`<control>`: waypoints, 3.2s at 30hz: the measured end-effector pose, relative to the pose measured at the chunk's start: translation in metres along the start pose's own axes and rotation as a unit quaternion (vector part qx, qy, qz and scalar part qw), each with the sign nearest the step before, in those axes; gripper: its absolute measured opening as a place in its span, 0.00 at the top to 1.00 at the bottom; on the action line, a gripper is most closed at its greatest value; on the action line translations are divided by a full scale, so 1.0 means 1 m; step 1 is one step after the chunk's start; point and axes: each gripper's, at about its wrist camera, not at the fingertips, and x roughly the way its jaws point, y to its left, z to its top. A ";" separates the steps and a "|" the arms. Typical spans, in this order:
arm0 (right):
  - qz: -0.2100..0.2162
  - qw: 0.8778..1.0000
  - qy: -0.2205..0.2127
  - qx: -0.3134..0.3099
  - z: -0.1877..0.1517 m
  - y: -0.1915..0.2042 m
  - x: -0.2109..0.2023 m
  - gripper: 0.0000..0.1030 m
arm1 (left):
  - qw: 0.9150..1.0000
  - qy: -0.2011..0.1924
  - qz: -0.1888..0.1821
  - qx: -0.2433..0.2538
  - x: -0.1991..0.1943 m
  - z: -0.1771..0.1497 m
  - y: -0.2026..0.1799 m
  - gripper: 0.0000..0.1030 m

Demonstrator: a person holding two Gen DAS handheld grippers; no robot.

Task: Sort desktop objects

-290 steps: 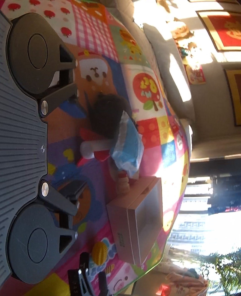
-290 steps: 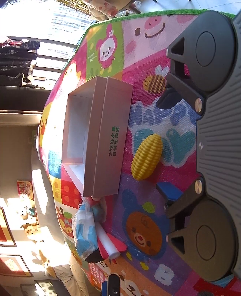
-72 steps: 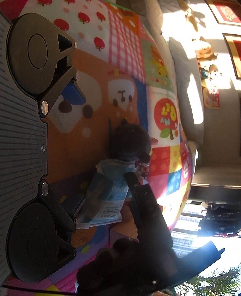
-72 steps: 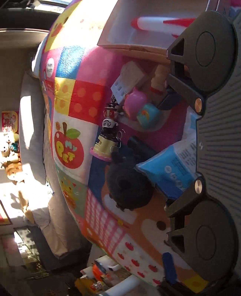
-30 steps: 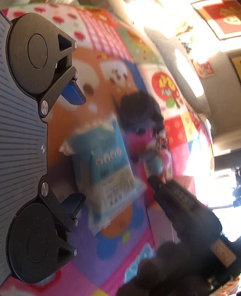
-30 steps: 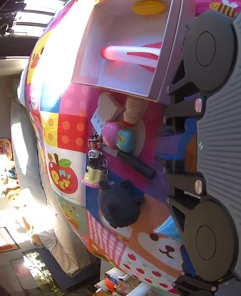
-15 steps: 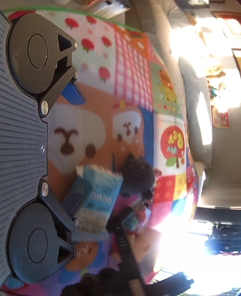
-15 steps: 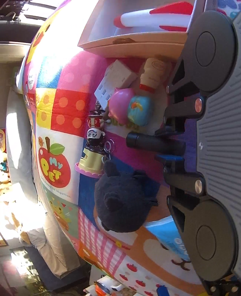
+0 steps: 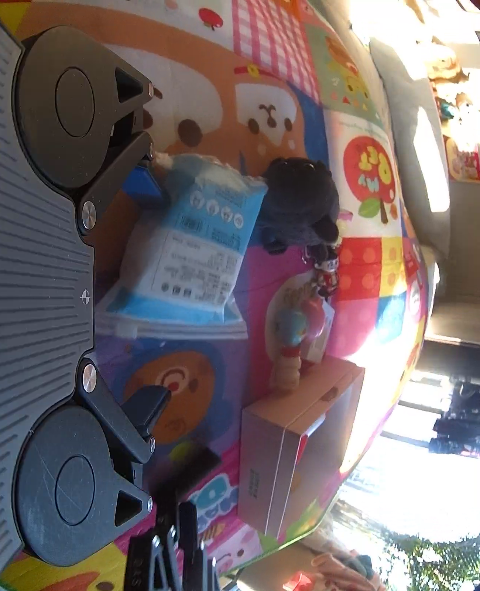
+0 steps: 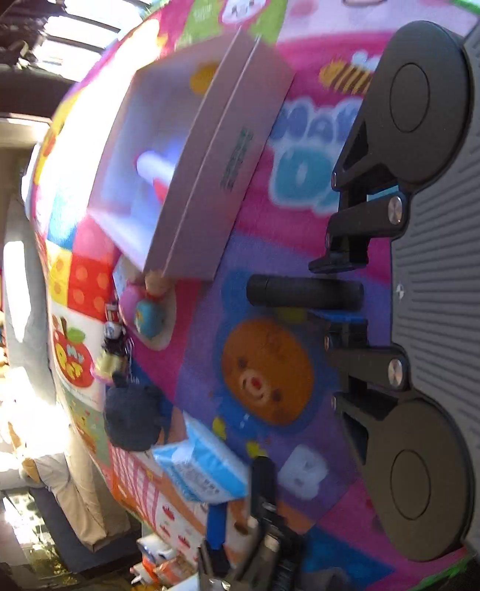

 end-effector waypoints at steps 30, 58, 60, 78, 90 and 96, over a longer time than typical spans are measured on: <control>-0.120 0.989 -0.083 0.039 -0.034 -0.018 -0.016 0.12 | 0.992 -0.027 0.119 -0.033 -0.012 0.004 0.061 0.25; -0.010 0.998 -0.056 -0.028 -0.004 0.048 -0.013 0.73 | 0.980 -0.012 0.198 -0.026 -0.039 -0.028 0.142 0.05; 0.002 0.998 -0.052 -0.041 -0.005 0.057 -0.014 0.73 | 0.980 -0.012 0.195 -0.034 -0.037 -0.026 0.149 0.04; -0.164 0.976 -0.062 -0.129 -0.018 0.054 -0.015 0.46 | 0.990 -0.048 0.134 0.005 0.006 0.023 0.164 0.04; -0.185 0.978 -0.074 -0.069 -0.020 0.028 -0.015 0.31 | 0.981 -0.074 0.092 0.157 0.030 0.074 0.137 0.02; -0.170 0.982 -0.076 -0.040 -0.022 0.023 -0.017 0.19 | 0.977 -0.012 0.058 0.204 0.061 0.092 0.152 0.02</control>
